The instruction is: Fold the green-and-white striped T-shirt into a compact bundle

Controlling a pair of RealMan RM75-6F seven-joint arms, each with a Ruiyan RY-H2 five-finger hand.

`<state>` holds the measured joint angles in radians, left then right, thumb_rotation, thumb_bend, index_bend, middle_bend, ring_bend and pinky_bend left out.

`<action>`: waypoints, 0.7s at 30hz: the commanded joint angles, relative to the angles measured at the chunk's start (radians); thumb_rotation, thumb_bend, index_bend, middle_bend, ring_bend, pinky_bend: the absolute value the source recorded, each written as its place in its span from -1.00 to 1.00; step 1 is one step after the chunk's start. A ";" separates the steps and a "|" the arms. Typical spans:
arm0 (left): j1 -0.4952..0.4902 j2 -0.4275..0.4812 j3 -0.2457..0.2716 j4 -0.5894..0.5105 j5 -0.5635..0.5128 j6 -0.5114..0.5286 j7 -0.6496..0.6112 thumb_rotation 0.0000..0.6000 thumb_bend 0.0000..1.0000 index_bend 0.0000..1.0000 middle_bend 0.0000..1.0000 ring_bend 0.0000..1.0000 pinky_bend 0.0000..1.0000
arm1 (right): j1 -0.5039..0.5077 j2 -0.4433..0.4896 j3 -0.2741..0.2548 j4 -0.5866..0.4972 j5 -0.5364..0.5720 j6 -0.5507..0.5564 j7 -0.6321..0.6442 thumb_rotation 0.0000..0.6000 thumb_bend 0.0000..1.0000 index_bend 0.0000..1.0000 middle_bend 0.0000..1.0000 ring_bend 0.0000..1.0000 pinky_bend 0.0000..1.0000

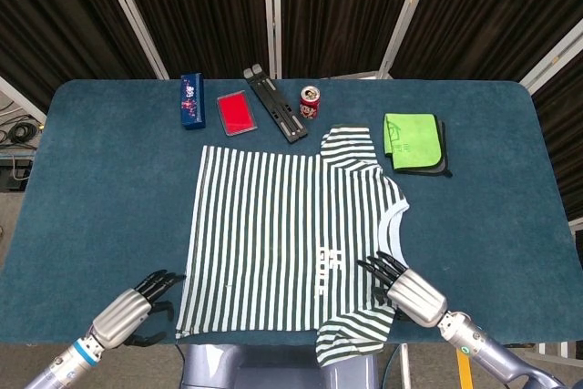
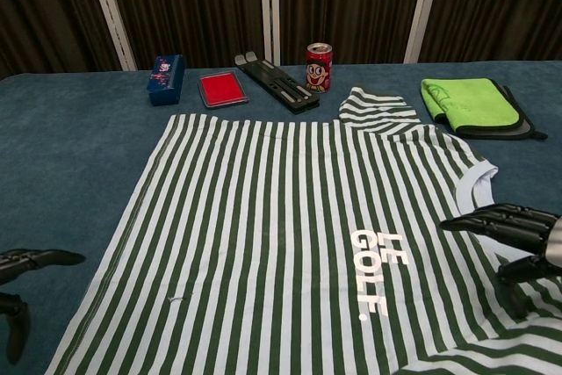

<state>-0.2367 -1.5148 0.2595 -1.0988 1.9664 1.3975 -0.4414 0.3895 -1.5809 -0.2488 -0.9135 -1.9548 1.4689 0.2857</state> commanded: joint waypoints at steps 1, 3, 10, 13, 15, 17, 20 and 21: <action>-0.011 -0.014 0.012 0.006 -0.001 -0.015 -0.004 1.00 -0.43 0.01 -1.00 -1.00 -1.00 | -0.001 0.000 -0.001 0.002 0.001 0.004 0.002 1.00 -0.15 0.52 -0.96 -1.00 -1.00; -0.018 -0.020 0.021 0.009 0.002 -0.023 0.001 1.00 -0.43 0.01 -1.00 -1.00 -1.00 | -0.001 0.000 -0.001 0.003 0.001 0.007 0.003 1.00 -0.15 0.52 -0.96 -1.00 -1.00; -0.024 -0.027 0.035 0.014 -0.010 -0.027 0.016 1.00 -0.43 0.00 -1.00 -1.00 -1.00 | -0.001 0.000 -0.001 0.001 0.003 0.014 0.000 1.00 -0.14 0.53 -0.96 -1.00 -1.00; -0.026 -0.030 0.038 0.016 -0.016 -0.030 0.015 1.00 -0.44 -0.01 -1.00 -1.00 -1.00 | -0.001 -0.001 -0.002 0.001 0.003 0.015 0.001 1.00 -0.14 0.53 -0.96 -1.00 -1.00; -0.027 -0.038 0.041 0.019 -0.022 -0.035 0.012 1.00 -0.45 -0.01 -1.00 -1.00 -1.00 | -0.001 -0.001 -0.002 0.001 0.003 0.015 -0.001 1.00 -0.14 0.53 -0.96 -1.00 -1.00; -0.029 -0.043 0.043 0.022 -0.023 -0.038 0.012 1.00 -0.45 -0.01 -1.00 -1.00 -1.00 | 0.000 -0.002 -0.003 0.001 0.002 0.015 -0.001 1.00 -0.14 0.53 -0.96 -1.00 -1.00; -0.033 -0.057 0.045 0.028 -0.025 -0.043 0.017 1.00 -0.45 -0.01 -1.00 -1.00 -1.00 | 0.001 -0.001 -0.003 -0.001 0.003 0.015 -0.003 1.00 -0.14 0.53 -0.96 -1.00 -1.00; -0.035 -0.060 0.045 0.030 -0.026 -0.044 0.020 1.00 -0.45 -0.01 -1.00 -1.00 -1.00 | 0.001 -0.001 -0.003 -0.002 0.003 0.016 -0.003 1.00 -0.14 0.53 -0.96 -1.00 -1.00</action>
<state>-0.2701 -1.5731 0.3039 -1.0706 1.9409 1.3548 -0.4235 0.3909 -1.5822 -0.2516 -0.9157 -1.9518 1.4843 0.2826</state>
